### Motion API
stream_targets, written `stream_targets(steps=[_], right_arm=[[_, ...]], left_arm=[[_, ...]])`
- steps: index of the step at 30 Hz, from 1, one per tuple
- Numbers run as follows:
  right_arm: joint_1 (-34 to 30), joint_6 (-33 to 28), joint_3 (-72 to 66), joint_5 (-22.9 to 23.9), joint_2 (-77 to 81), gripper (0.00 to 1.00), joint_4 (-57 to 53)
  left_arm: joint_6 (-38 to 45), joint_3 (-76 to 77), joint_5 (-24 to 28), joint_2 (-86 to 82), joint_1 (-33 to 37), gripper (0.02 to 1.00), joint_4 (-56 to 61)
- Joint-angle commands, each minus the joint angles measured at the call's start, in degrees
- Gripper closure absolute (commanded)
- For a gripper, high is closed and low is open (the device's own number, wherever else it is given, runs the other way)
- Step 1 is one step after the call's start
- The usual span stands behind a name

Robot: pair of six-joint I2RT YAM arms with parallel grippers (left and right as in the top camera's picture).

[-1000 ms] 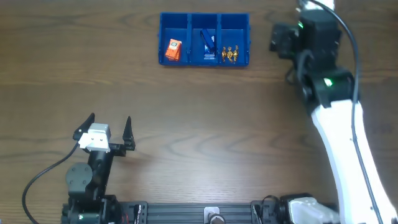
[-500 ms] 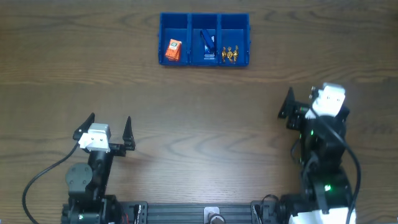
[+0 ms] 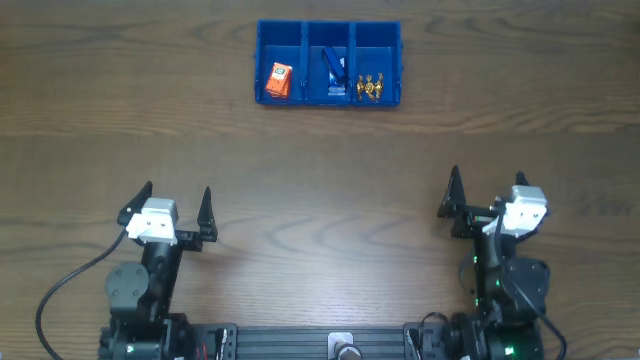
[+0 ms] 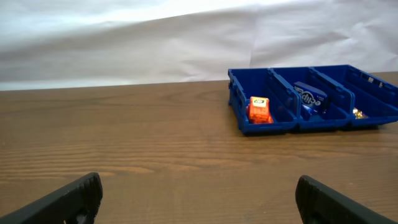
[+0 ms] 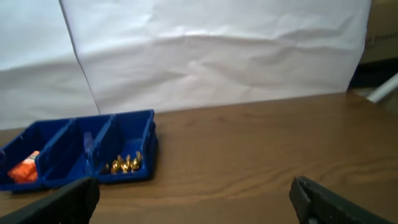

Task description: Sort Candies Into Trays

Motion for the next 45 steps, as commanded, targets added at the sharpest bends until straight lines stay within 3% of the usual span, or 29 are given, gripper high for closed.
stream_targets(steps=[1,9,21,45], right_arm=[[-0.92,-0.61,-4.79,-0.74,-5.25,0.003,2.38],[-0.92,-0.61,-12.22,-0.5,-6.45,0.005,8.07],[-1.53,-0.61,-12.13,-0.55,-8.41,0.003,2.69],[-1.51,-0.61,-12.11,-0.52,-8.39,0.003,2.82]], left_arm=[[0.2,-1.09,1.42,-0.37,0.24,0.02,-1.9],[0.2,-1.09,1.42,-0.37,0.24,0.02,-1.9],[0.2,-1.09,1.42,-0.37,0.24,0.02,-1.9],[0.2,-1.09,1.42,-0.37,0.24,0.02,-1.9]])
